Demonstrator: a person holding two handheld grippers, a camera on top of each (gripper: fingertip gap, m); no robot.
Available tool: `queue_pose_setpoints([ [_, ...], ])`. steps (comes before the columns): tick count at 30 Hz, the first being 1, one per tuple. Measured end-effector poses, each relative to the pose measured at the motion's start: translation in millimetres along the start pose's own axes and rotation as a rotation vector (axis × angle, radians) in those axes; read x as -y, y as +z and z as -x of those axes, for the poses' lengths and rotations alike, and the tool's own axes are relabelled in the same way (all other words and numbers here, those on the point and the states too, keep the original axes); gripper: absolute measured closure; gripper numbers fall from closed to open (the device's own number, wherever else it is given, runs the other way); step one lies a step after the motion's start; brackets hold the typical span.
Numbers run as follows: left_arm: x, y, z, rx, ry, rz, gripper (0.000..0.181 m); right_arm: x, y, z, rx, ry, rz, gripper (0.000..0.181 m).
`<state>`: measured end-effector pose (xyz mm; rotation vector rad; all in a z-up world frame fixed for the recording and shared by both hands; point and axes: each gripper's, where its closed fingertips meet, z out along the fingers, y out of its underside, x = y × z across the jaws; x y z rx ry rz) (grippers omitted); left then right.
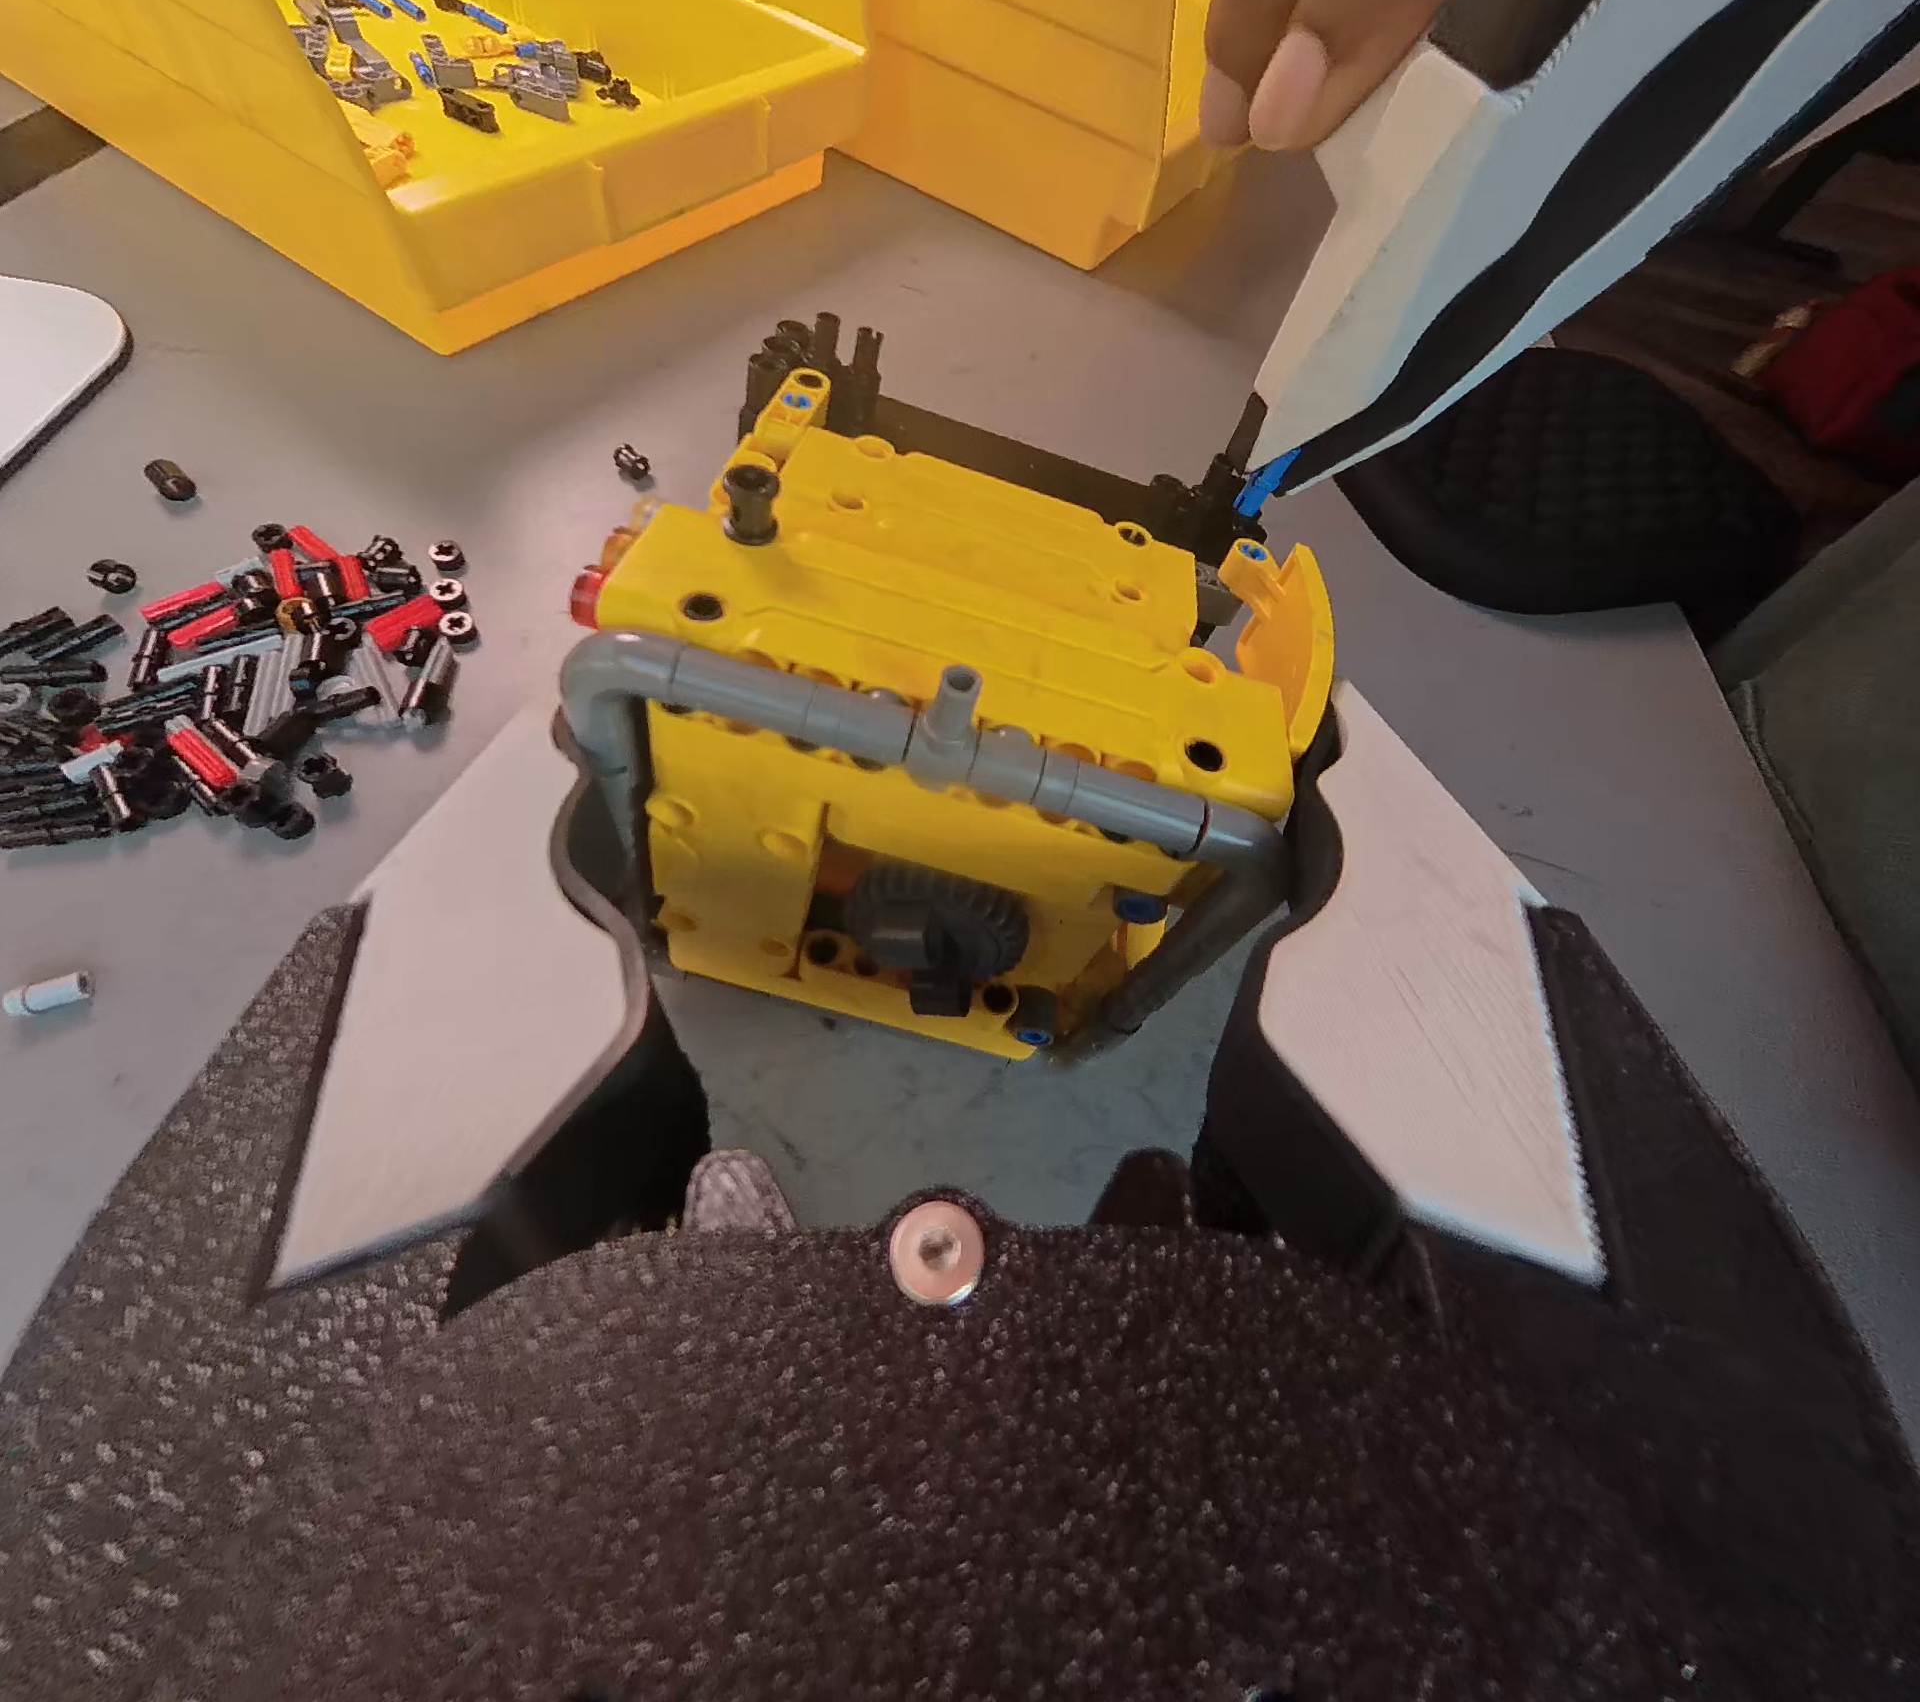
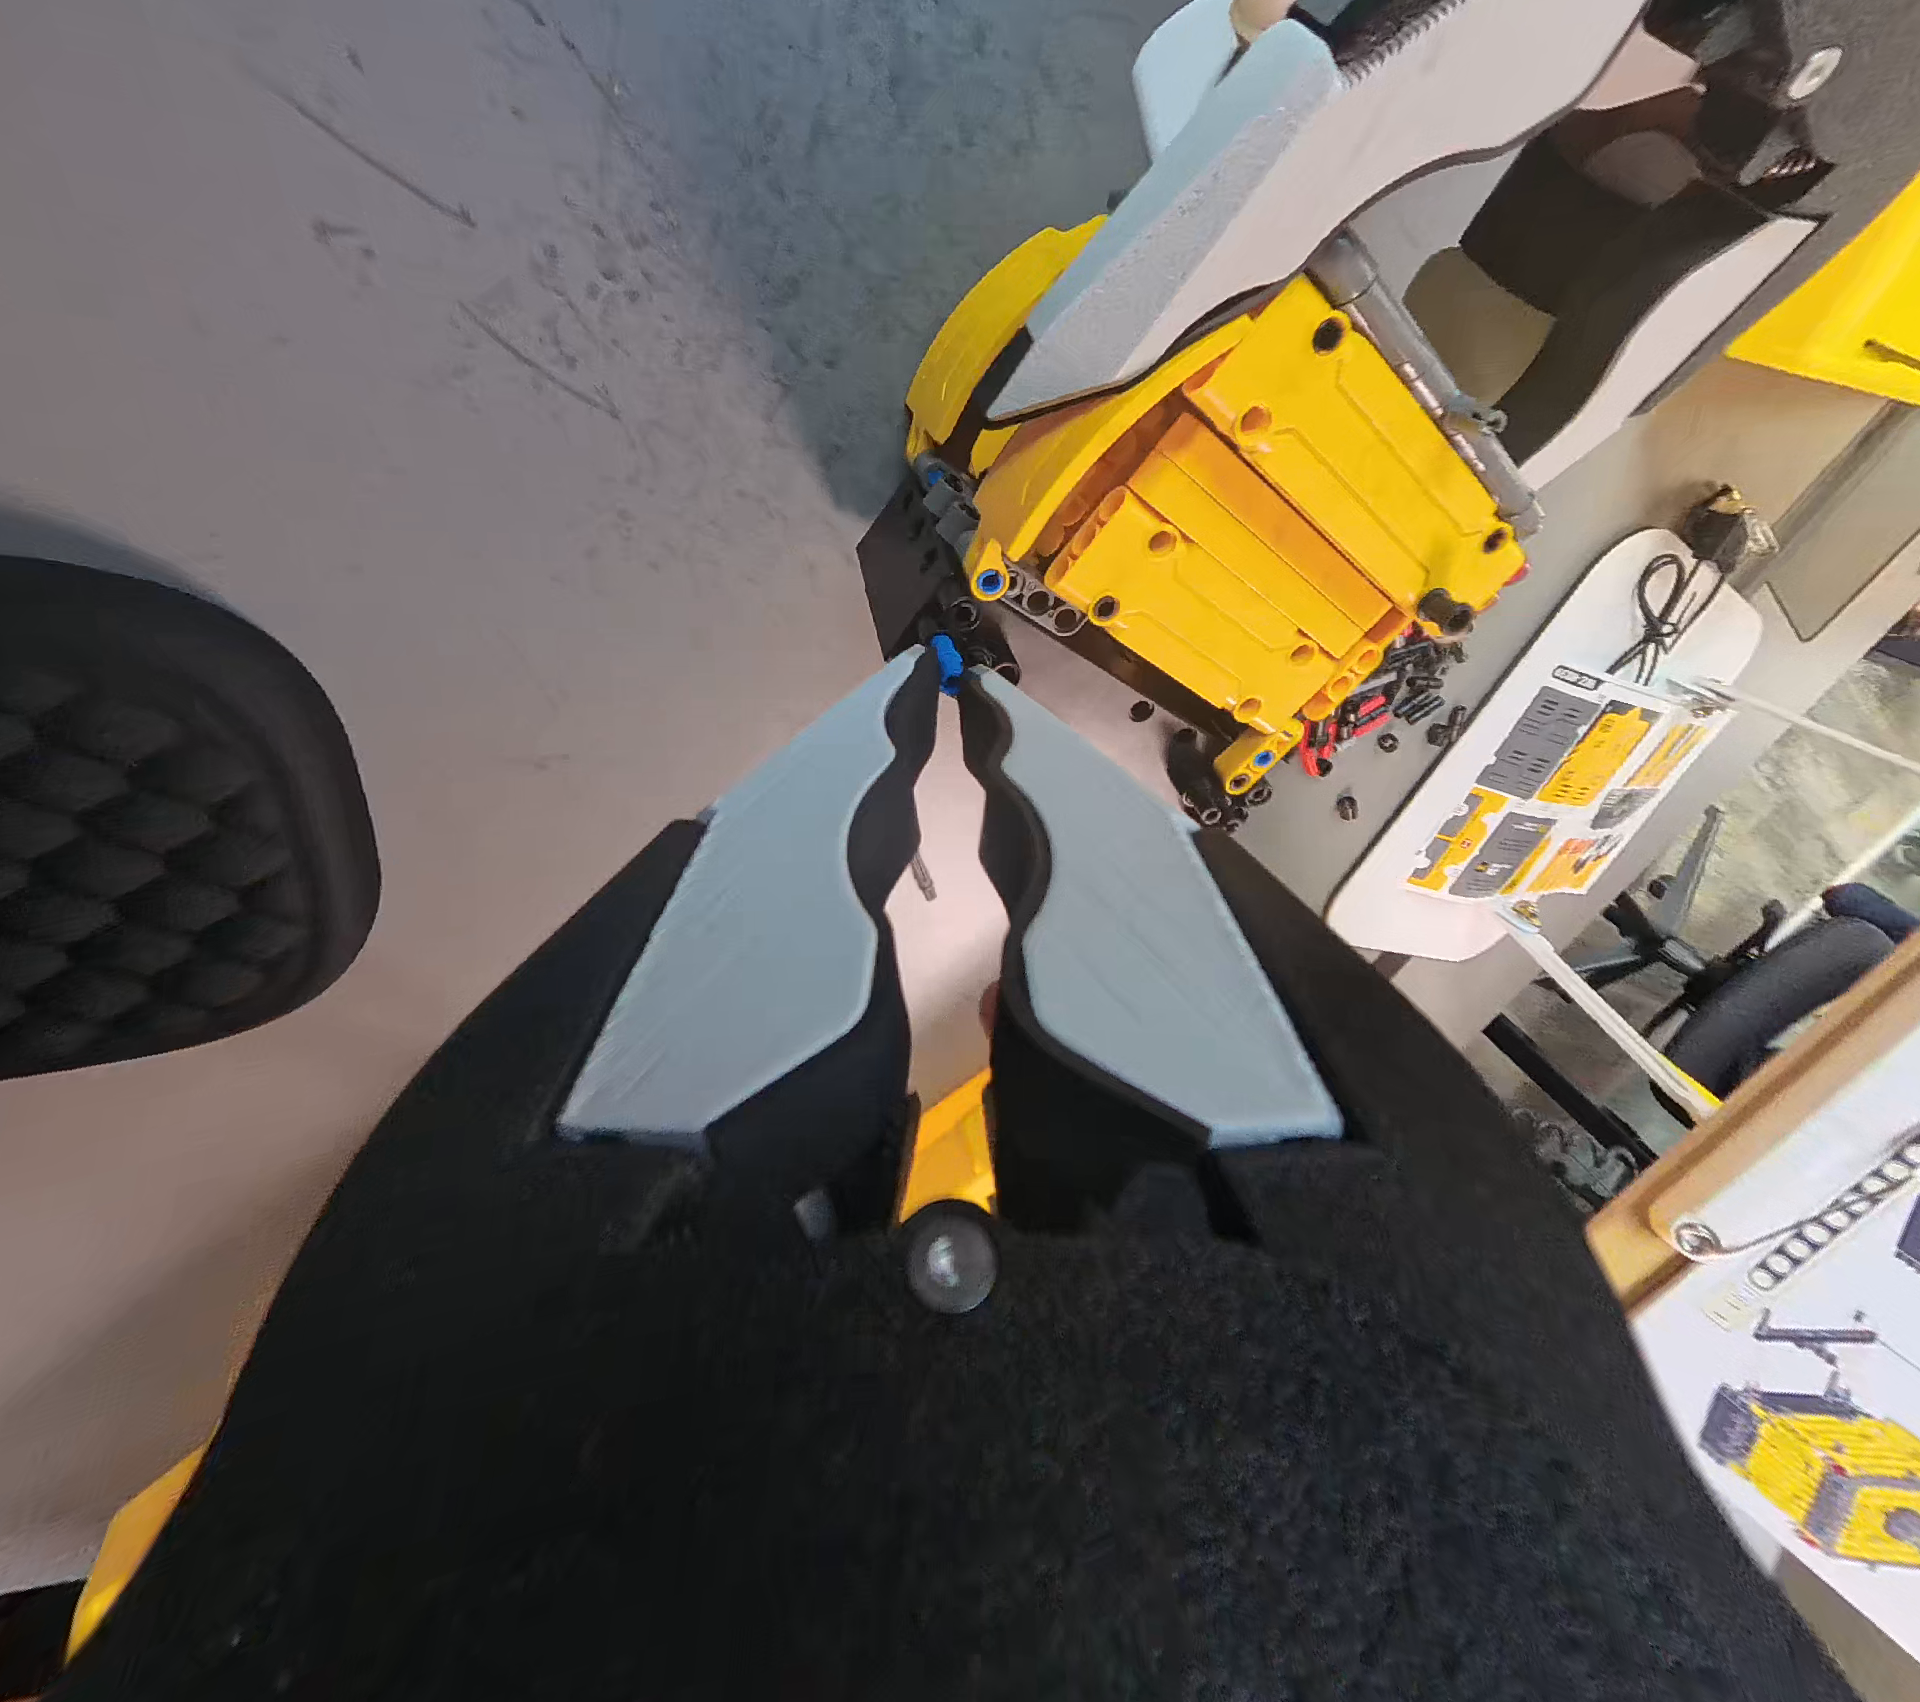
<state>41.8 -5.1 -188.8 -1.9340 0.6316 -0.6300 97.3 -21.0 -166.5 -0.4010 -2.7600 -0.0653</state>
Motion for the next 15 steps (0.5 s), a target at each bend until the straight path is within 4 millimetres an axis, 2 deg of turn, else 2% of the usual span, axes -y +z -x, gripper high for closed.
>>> queue_pose_setpoints([
  [5, 0.1, -0.3, 0.8, 0.002, 0.003, 0.000, 0.052, 0.5, -0.4, -1.2, -0.031, 0.027, -0.005, 0.178],
  [10, 0.3, -0.4, 1.5, 0.010, 0.007, -0.001, 0.051, -1.9, -3.1, -1.9, 0.030, 0.328, -0.094, 0.176],
  [15, 0.5, -0.2, 1.6, 0.014, 0.009, -0.001, 0.051, -2.3, -3.3, -2.3, 0.104, 0.472, -0.141, 0.177],
])
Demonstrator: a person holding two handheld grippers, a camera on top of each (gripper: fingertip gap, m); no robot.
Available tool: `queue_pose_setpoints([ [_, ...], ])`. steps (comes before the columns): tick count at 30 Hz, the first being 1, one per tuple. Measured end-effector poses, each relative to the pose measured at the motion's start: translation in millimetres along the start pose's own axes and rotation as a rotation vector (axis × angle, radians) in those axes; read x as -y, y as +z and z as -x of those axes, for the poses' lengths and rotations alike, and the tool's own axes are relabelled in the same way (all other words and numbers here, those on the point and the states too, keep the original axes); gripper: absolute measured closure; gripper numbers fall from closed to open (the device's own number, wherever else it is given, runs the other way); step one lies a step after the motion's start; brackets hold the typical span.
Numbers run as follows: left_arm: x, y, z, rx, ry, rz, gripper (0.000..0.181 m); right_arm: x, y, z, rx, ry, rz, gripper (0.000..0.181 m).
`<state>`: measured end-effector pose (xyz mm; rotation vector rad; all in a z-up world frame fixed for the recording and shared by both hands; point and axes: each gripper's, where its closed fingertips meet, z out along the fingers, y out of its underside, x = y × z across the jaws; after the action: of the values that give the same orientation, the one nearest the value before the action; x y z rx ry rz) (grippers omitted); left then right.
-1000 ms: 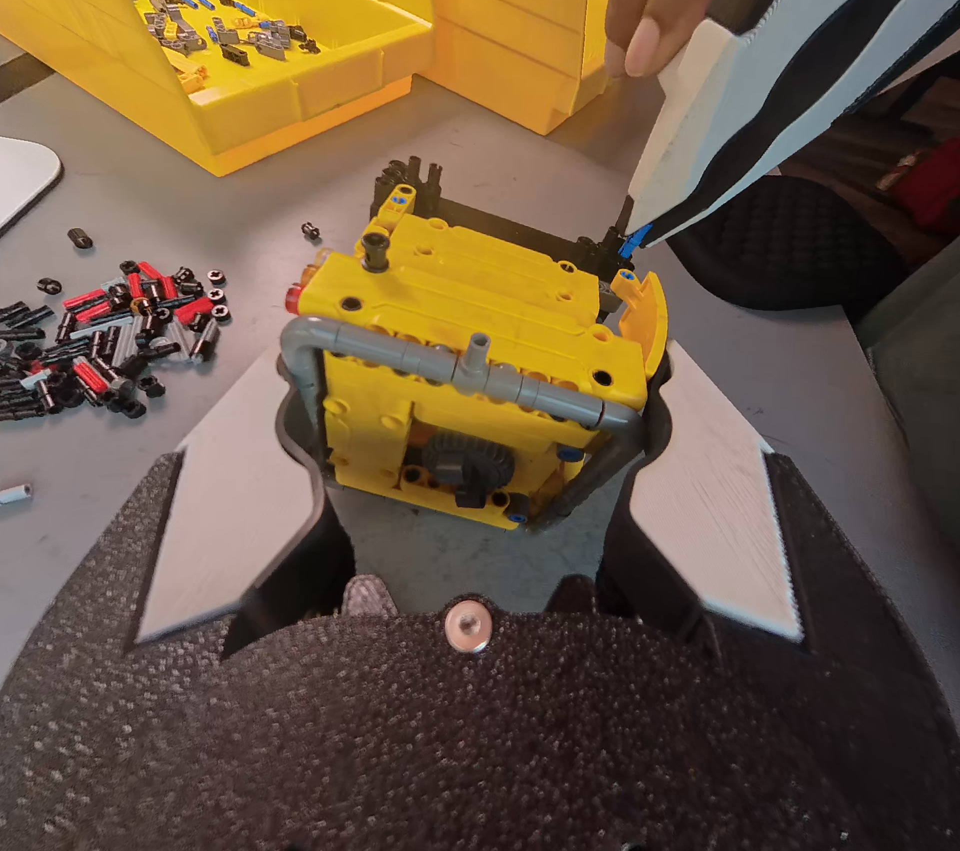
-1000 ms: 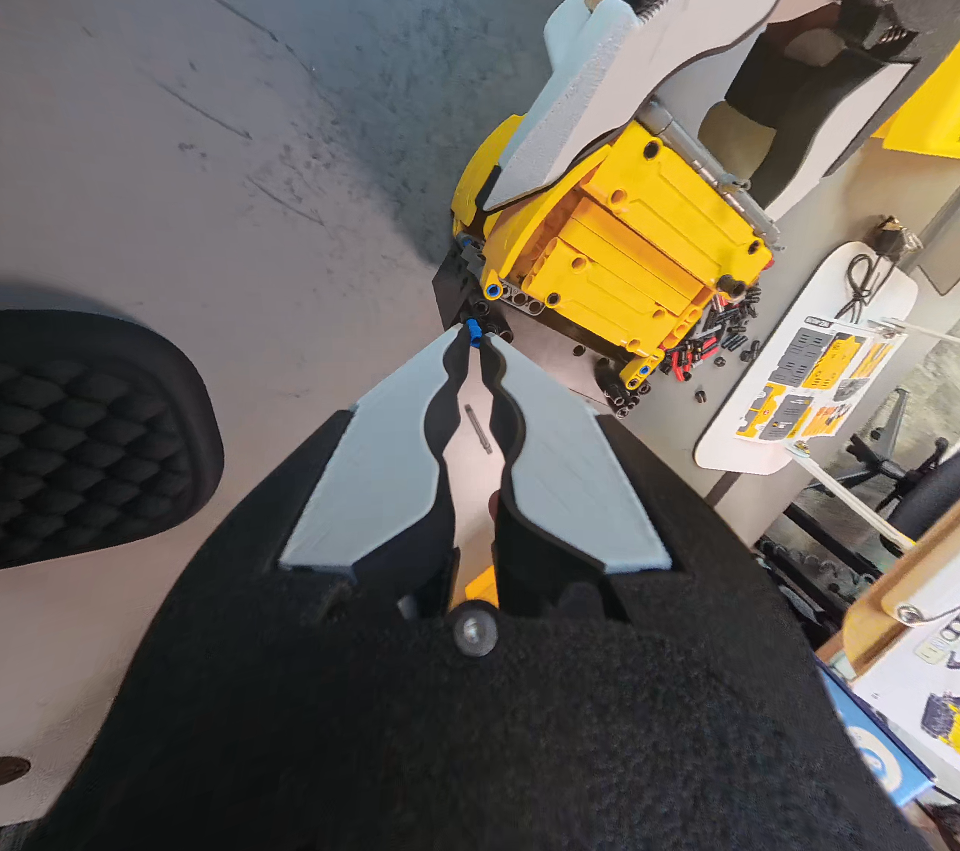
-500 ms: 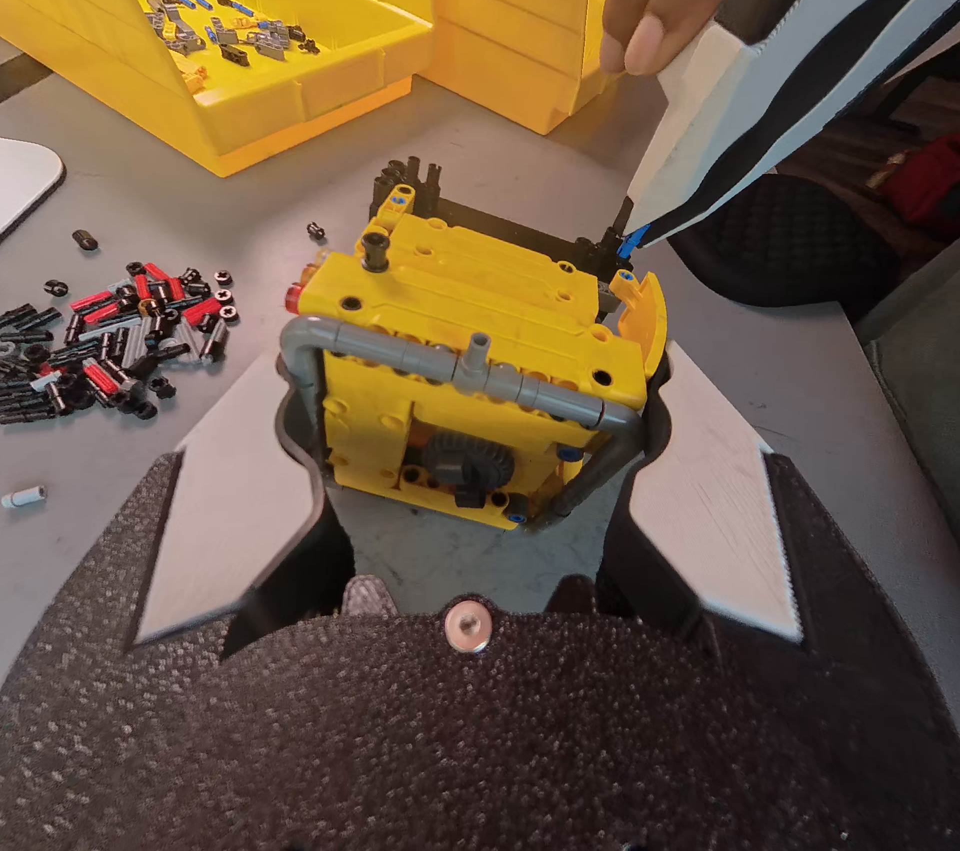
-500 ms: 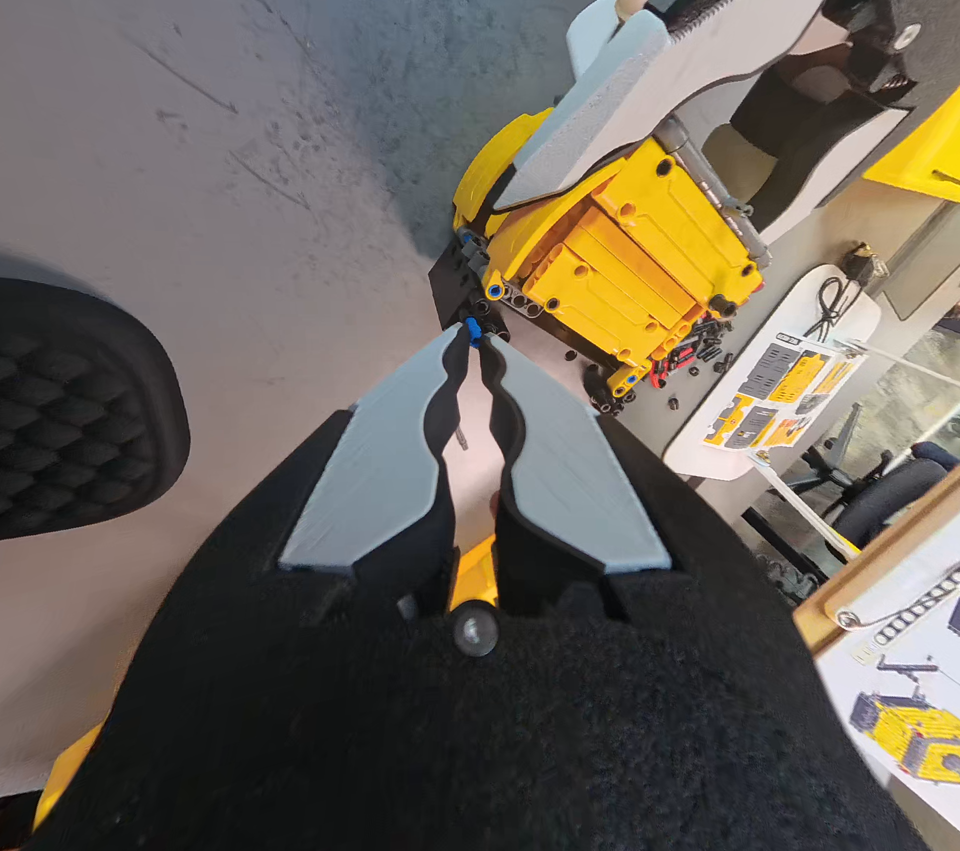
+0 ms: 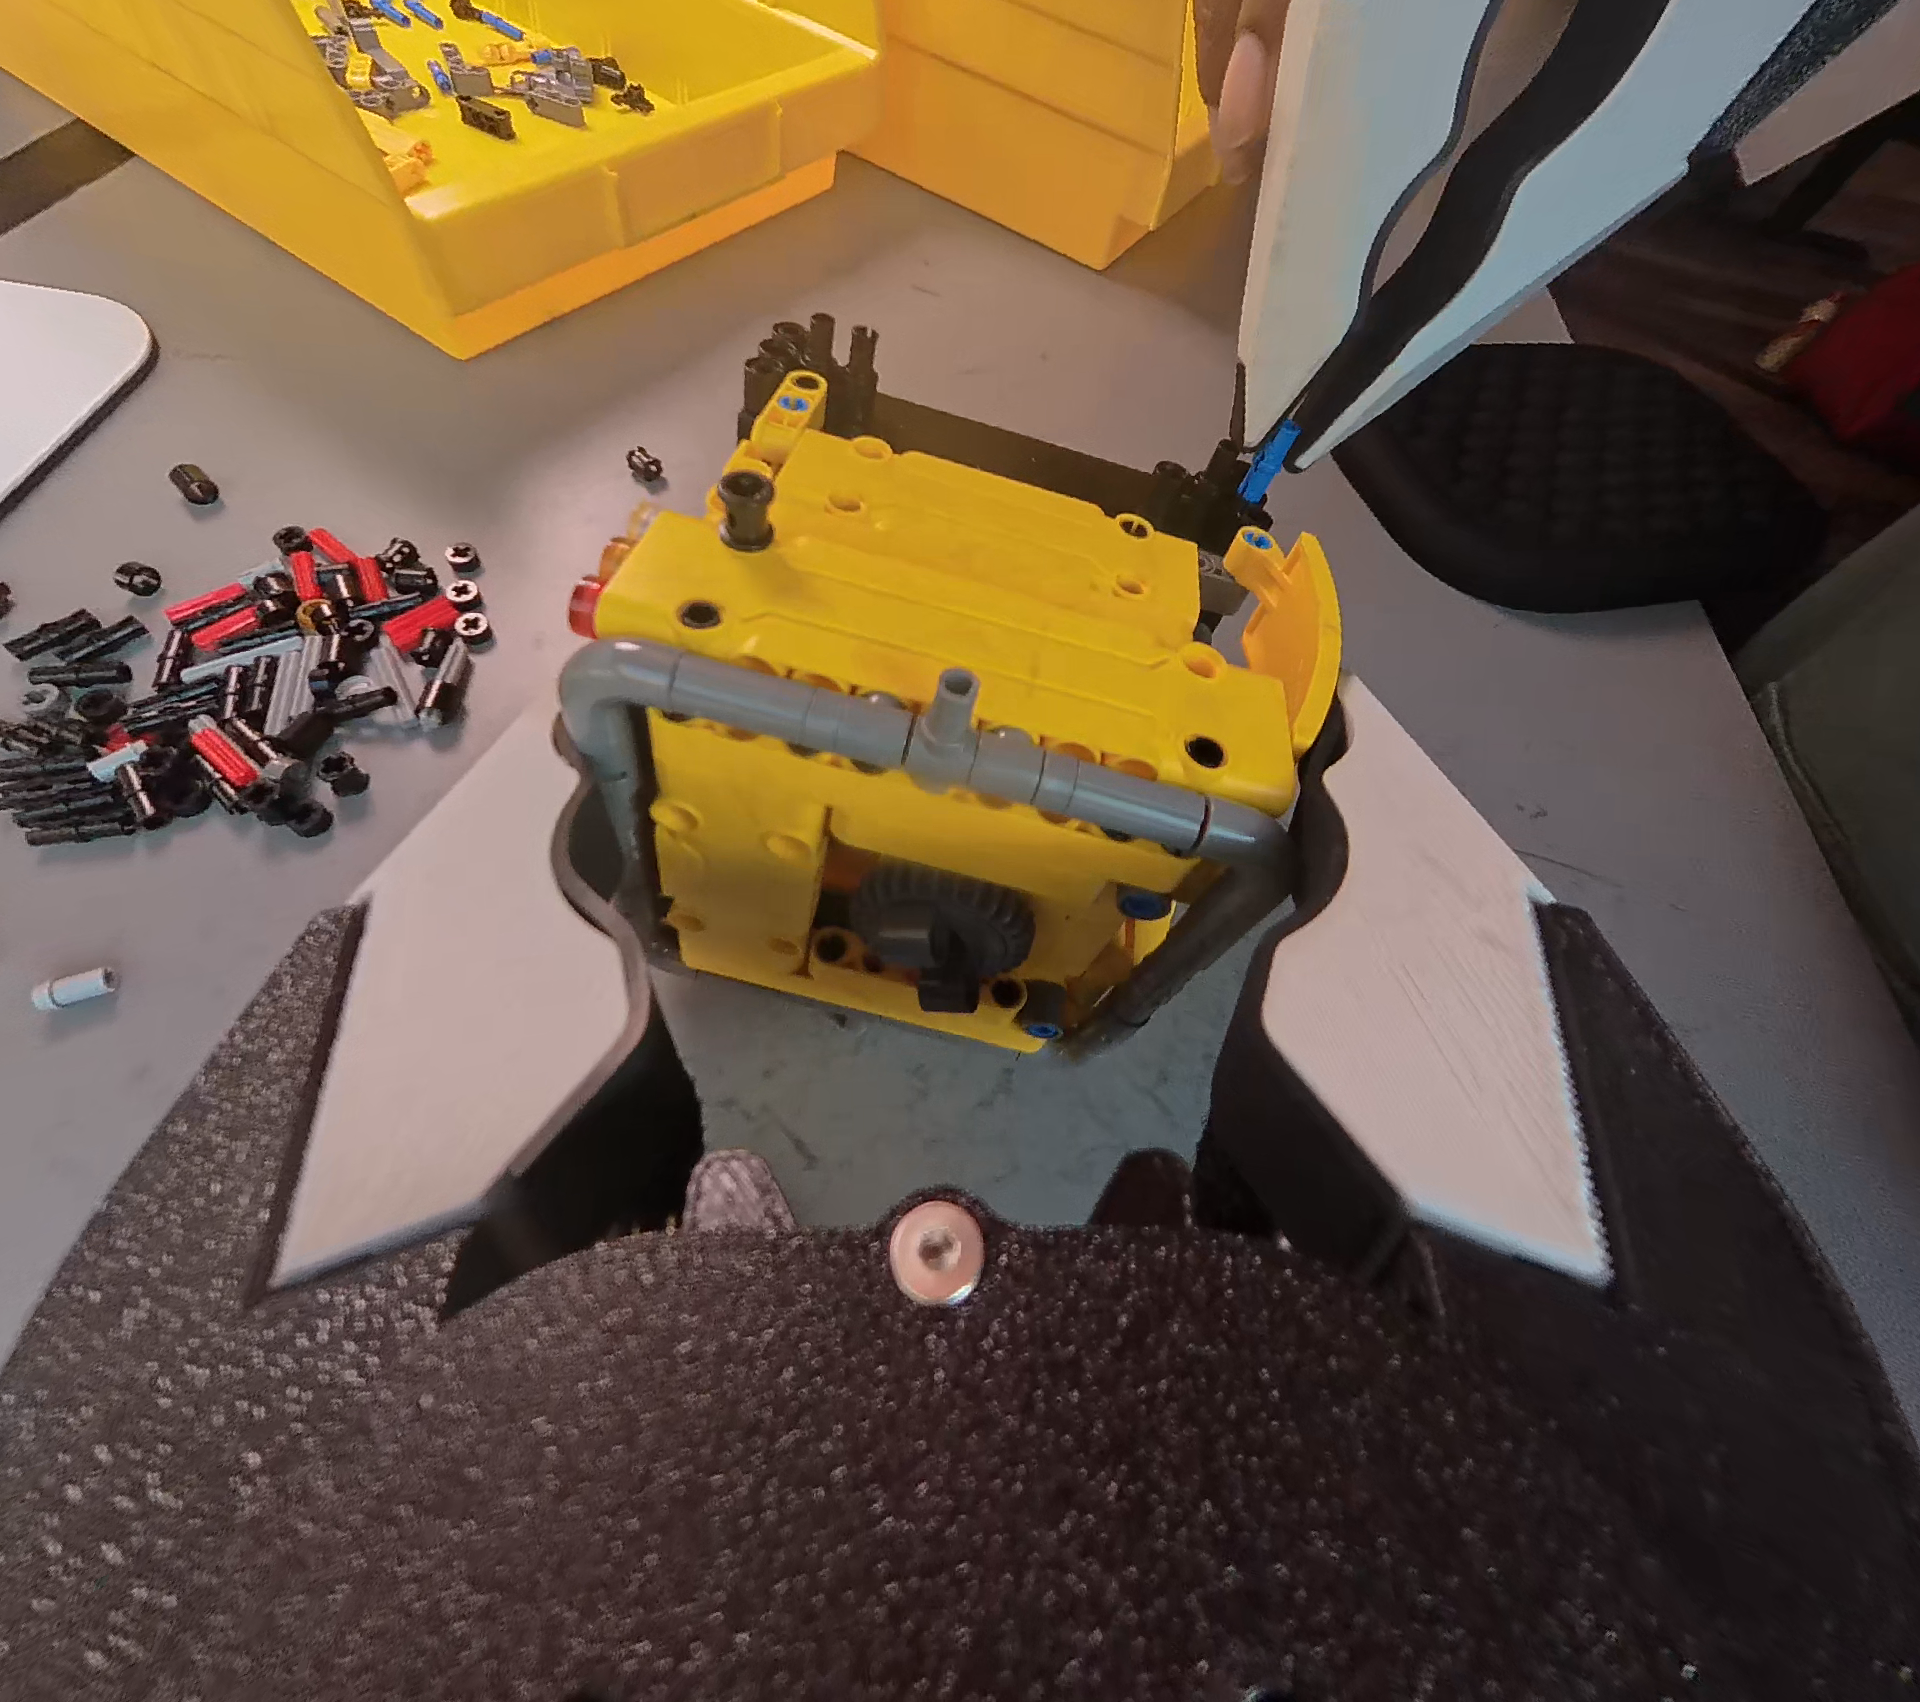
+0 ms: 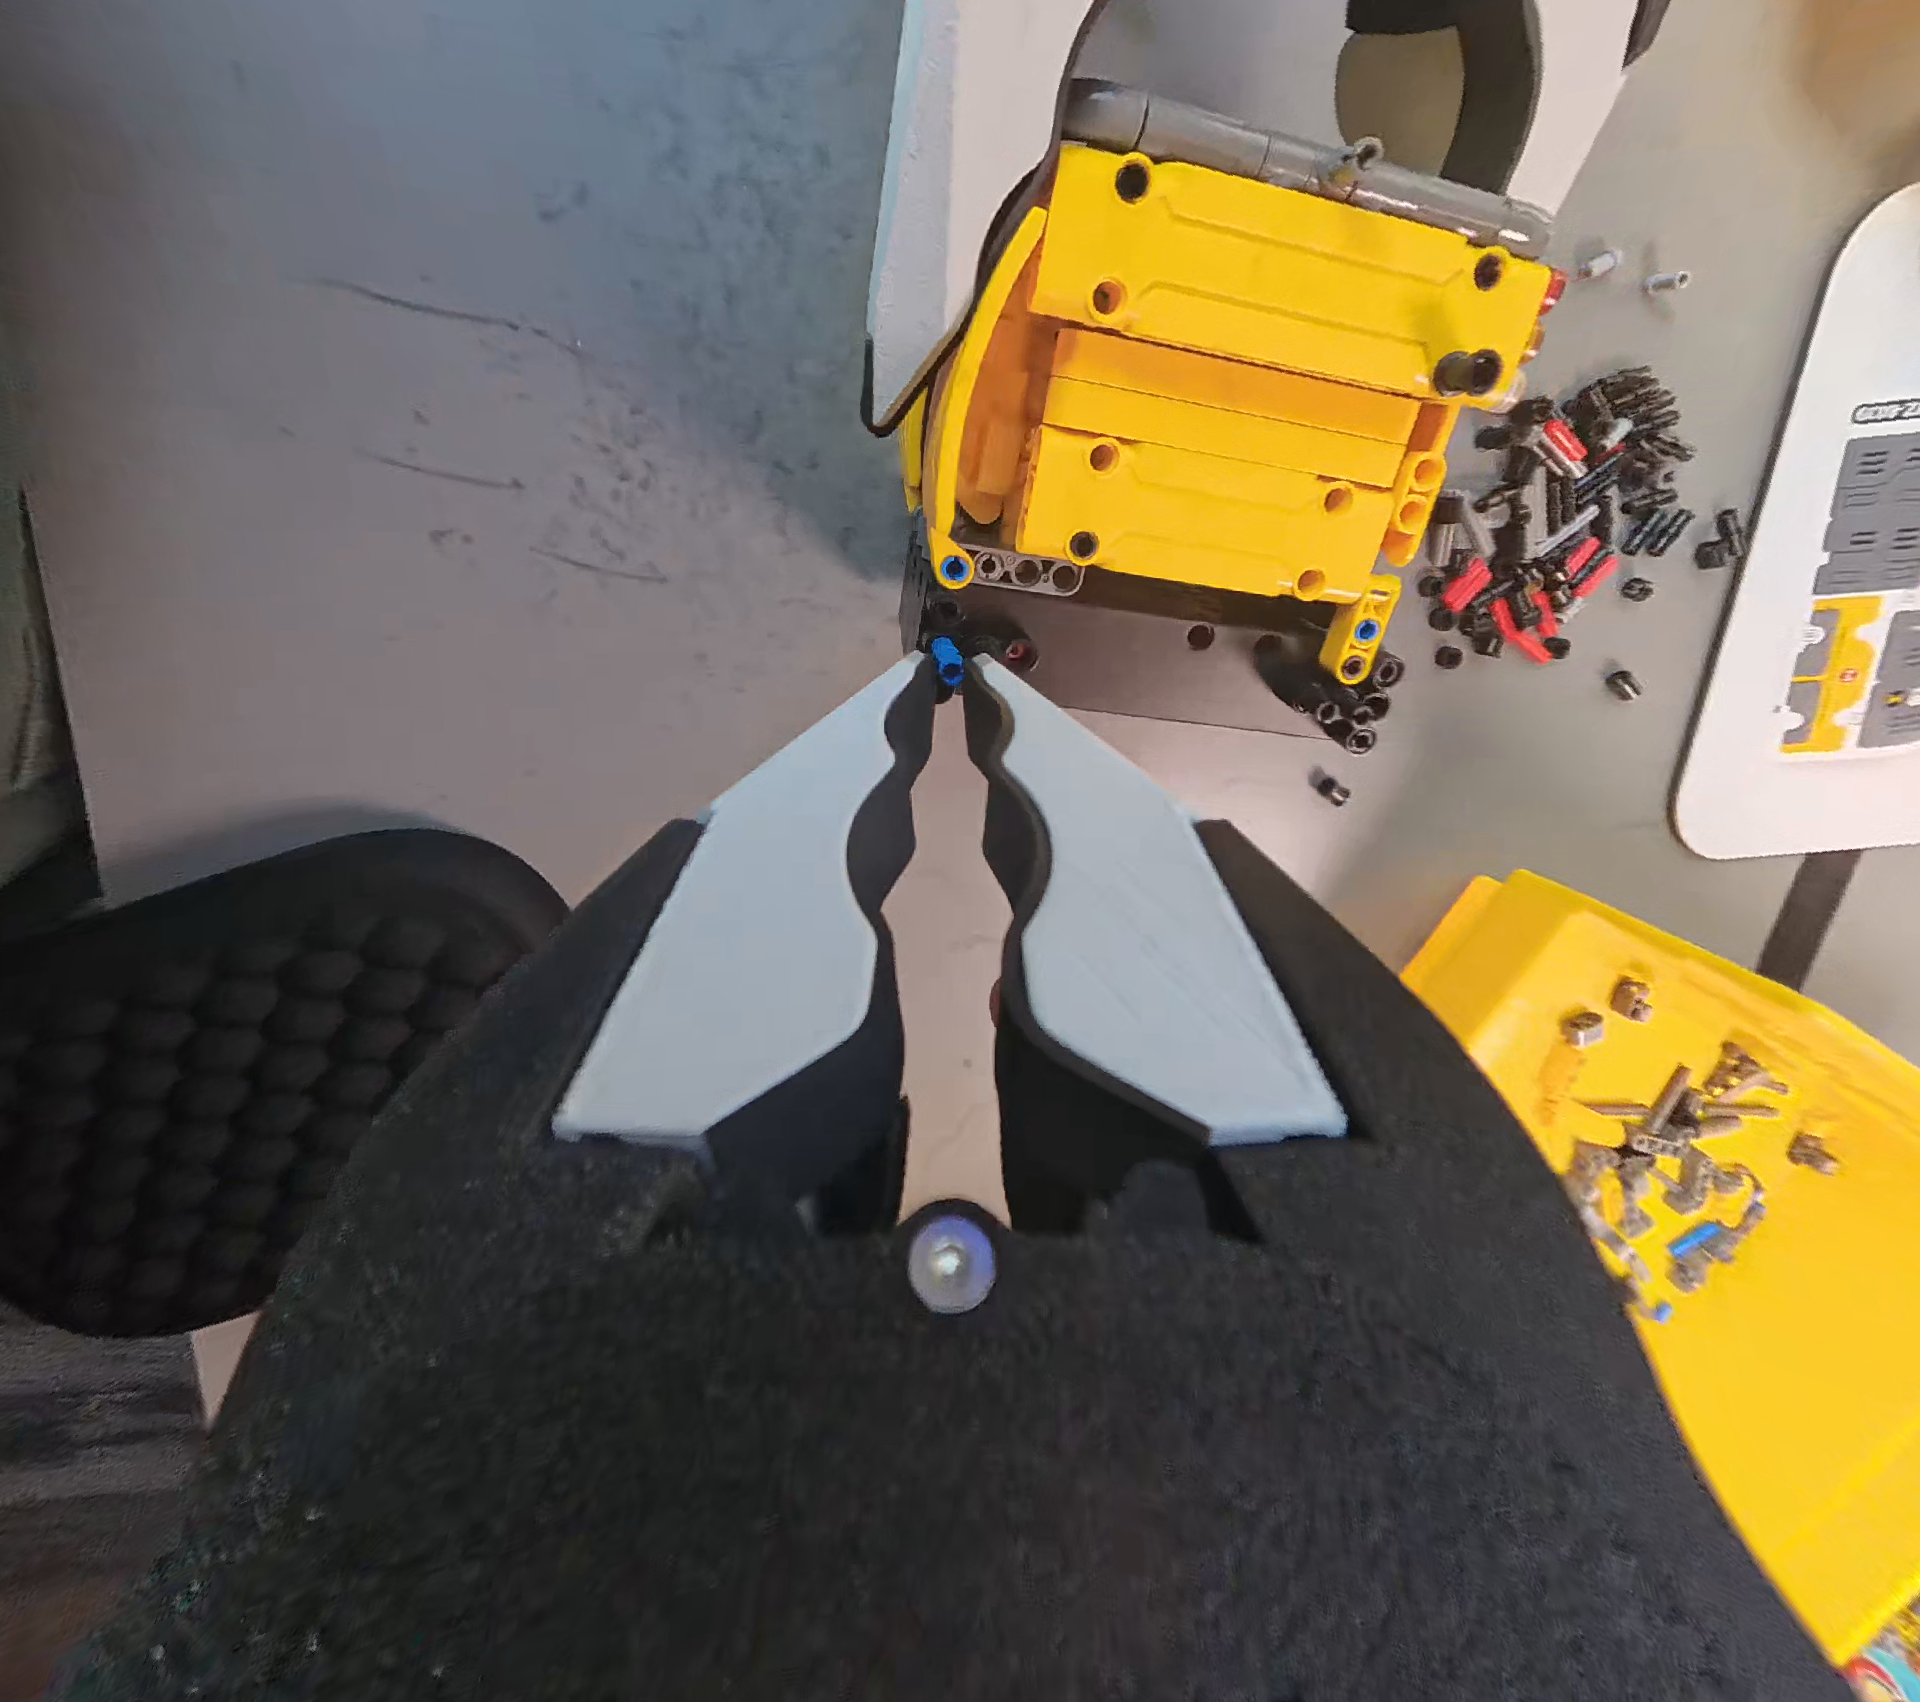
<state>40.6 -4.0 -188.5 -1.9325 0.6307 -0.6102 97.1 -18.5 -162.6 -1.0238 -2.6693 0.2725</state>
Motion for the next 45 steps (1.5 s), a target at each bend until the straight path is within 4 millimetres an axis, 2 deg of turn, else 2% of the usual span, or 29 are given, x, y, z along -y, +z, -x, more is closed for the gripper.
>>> queue_pose_setpoints([
  [14, 0.0, 0.2, -0.9, -0.006, -0.005, -0.001, 0.051, -0.5, 0.3, -2.0, -0.144, -0.328, 0.130, 0.177],
  [18, 0.0, 0.2, -0.8, -0.006, -0.005, 0.000, 0.051, -0.6, 0.4, -2.1, -0.149, -0.336, 0.135, 0.177],
  [21, 0.0, 0.4, -0.1, -0.002, -0.007, 0.000, 0.052, -1.6, 0.3, -3.8, -0.183, -0.408, 0.158, 0.177],
  [25, 0.0, 0.6, -0.3, -0.001, -0.007, 0.000, 0.052, -1.5, 0.8, -3.4, -0.183, -0.432, 0.159, 0.177],
  [31, 1.6, 2.1, 1.0, 0.024, -0.006, -0.007, 0.052, -2.9, 2.0, -1.0, -0.033, -0.212, 0.076, 0.178],
  [35, 1.7, 2.6, 0.7, 0.018, -0.008, -0.007, 0.052, -3.1, 2.8, -0.8, -0.020, -0.184, 0.068, 0.179],
  [39, 0.9, 2.2, 0.3, 0.005, -0.015, -0.003, 0.052, -3.2, 3.4, -1.5, -0.069, -0.248, 0.083, 0.179],
  [43, 0.6, 2.1, 0.4, -0.003, -0.014, -0.001, 0.053, -3.2, 3.8, -2.3, -0.114, -0.414, 0.128, 0.179],
  [45, 0.8, 2.3, 0.5, -0.004, -0.011, -0.001, 0.052, -3.3, 4.2, -1.9, -0.106, -0.444, 0.143, 0.179],
])
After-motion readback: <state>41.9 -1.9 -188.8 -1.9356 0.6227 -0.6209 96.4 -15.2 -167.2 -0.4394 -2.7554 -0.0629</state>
